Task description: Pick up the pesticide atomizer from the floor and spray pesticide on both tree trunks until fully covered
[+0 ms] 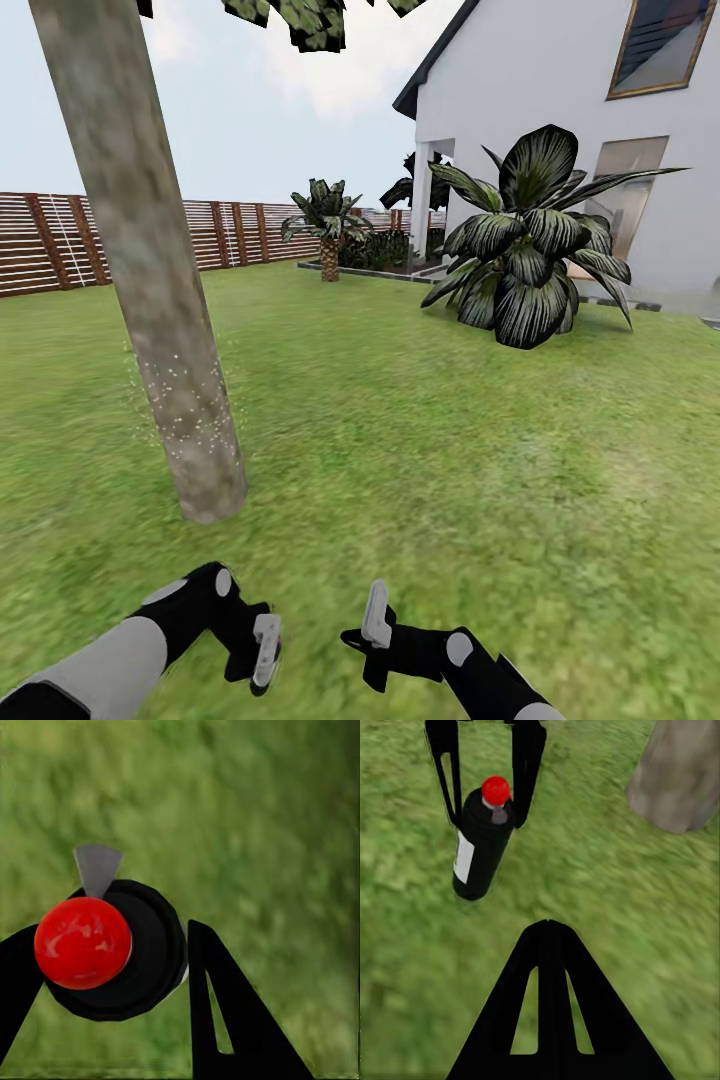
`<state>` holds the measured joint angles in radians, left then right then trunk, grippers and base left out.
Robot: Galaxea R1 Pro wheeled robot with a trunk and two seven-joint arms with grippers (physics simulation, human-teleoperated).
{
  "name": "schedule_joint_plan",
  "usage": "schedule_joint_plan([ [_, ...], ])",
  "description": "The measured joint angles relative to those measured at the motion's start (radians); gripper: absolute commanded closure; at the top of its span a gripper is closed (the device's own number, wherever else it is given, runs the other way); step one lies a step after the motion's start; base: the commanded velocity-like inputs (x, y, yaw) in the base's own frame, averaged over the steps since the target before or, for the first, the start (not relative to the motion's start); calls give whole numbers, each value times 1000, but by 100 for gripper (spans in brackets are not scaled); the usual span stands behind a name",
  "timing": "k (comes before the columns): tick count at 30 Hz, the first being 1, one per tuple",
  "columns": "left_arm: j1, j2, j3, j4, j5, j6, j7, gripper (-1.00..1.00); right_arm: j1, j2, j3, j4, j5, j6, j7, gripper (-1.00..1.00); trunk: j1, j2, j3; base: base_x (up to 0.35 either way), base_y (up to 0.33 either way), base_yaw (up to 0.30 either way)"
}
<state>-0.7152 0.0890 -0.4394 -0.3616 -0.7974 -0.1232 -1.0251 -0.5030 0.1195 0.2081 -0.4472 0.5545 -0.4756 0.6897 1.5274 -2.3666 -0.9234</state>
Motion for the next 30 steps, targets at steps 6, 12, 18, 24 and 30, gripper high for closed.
schedule_joint_plan([
  [6, 0, 79, 2, 0, 3, 1, 0, 100, 0, 0, 0, 0, 0, -1, 0, 100, 0, 0, 0, 0, 0, 0],
  [12, -1, 169, 7, 1, 9, 11, 1, 100, 0, -3, -1, 1, 0, -1, 0, -100, 0, 0, 0, 0, 0, 0],
  [18, 0, 190, 39, 1, 23, 18, 45, 100, 0, -9, -6, 3, -1, 0, -5, -100, 0, 0, 0, 0, 0, 0],
  [24, 4, 179, 300, 83, 100, 13, 247, 100, 2, -45, -9, 56, -6, -2, -207, -100, 0, 0, 0, 0, 0, 0],
  [30, 32, 140, 412, 268, 422, -10, 560, 100, 4, -48, -22, 311, -3, -14, -712, -100, 0, 0, 0, 0, 0, 0],
])
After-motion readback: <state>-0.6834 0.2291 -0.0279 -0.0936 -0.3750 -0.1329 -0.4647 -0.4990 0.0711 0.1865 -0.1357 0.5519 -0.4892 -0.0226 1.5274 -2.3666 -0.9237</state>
